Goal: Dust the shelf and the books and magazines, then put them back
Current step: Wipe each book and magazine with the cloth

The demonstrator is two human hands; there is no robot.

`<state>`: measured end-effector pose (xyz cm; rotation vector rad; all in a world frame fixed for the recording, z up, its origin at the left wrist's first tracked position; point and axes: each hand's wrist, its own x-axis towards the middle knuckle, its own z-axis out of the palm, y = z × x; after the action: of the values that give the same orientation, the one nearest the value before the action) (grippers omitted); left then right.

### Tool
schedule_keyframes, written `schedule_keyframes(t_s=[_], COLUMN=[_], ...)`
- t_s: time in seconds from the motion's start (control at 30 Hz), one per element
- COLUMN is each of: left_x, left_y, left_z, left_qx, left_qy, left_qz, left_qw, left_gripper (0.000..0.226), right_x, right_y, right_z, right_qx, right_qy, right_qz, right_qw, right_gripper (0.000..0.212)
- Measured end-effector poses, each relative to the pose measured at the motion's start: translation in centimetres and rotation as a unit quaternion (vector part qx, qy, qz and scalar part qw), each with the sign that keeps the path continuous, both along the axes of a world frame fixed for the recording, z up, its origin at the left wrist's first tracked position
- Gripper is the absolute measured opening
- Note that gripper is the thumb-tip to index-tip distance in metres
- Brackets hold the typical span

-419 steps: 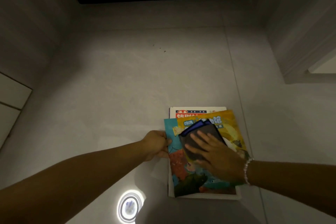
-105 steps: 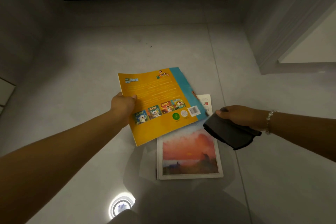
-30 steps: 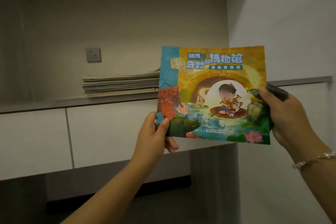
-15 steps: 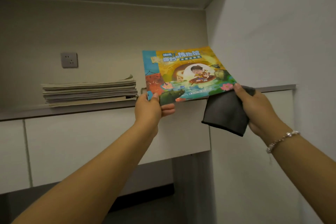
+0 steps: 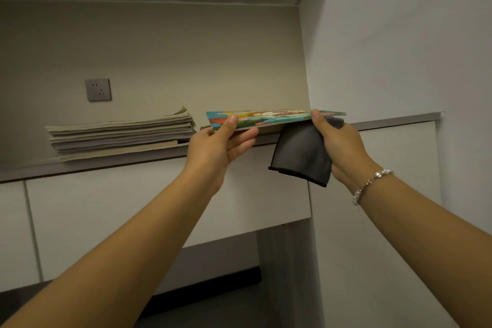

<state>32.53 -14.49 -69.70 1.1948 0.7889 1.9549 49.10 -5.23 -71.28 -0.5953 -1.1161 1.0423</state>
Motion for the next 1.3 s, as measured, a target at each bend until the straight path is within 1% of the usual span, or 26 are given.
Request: schedule_keyframes(t_s=[0.07,0.17,0.2,0.23,0.33,0.37,0.43,0.6,0.67,0.77,0.83,0.97,1.13,1.3], left_x=[-0.2,-0.5,-0.5,-0.6,-1.0,-1.2,-1.6,-2.4,-2.6,-2.9,-3.1,-4.6,-8.1,-12.4], left_y=[0.0,0.2,0.3,0.4,0.8,0.9,1.3,1.3,0.8,-0.3,-1.3,-3.2,-5.4,-7.9], left_z=[0.0,0.1,0.0,-0.1,-0.3,-0.3,-0.3,-0.6,-1.3,-3.3,-5.0,-9.2,-15.9,-23.6], left_qx=[0.004,0.001,-0.006,-0.017,-0.043,-0.050,-0.064,-0.083,-0.080,-0.083,-0.091,-0.115,-0.162,-0.239], left_qy=[-0.010,-0.024,-0.020,-0.014,-0.021,-0.031,-0.038,0.011,0.020,0.060,0.092,0.134,0.119,0.102], left_qz=[0.004,0.014,0.018,0.025,0.041,0.045,0.061,0.082,0.082,0.113,0.132,0.151,0.171,0.188], left_qw=[1.000,1.000,1.000,0.999,0.998,0.997,0.995,0.993,0.993,0.988,0.983,0.973,0.965,0.947], left_gripper=[0.037,0.073,0.077,0.072,0.031,0.028,0.031,0.033,0.032,0.032,0.033,0.035,0.033,0.033], right_x=[-0.4,-1.2,-1.5,-1.9,-2.9,-3.2,-3.8,-4.7,-5.2,-6.7,-7.9,-10.8,-14.8,-18.8], right_y=[0.2,0.4,0.4,0.4,0.6,0.7,0.7,0.0,-0.8,-2.2,-3.2,-4.2,-5.6,-7.6], right_z=[0.2,0.6,0.8,0.9,1.2,1.2,1.3,0.7,-0.4,-3.0,-4.9,-9.1,-15.4,-22.4], right_qx=[-0.006,-0.014,-0.018,-0.022,-0.029,-0.028,-0.024,-0.014,0.006,0.033,0.040,0.027,-0.017,-0.056], right_qy=[-0.011,-0.009,-0.005,-0.003,-0.026,-0.039,-0.051,-0.028,-0.020,-0.023,-0.030,-0.079,-0.132,-0.177], right_qz=[-0.012,-0.012,-0.008,-0.006,-0.017,-0.027,-0.047,-0.077,-0.087,-0.081,-0.062,-0.025,0.044,0.105], right_qw=[1.000,1.000,1.000,1.000,0.999,0.998,0.997,0.997,0.996,0.996,0.997,0.996,0.990,0.977], right_gripper=[0.044,0.057,0.062,0.066,0.066,0.064,0.057,0.050,0.039,0.026,0.021,0.026,0.025,0.026])
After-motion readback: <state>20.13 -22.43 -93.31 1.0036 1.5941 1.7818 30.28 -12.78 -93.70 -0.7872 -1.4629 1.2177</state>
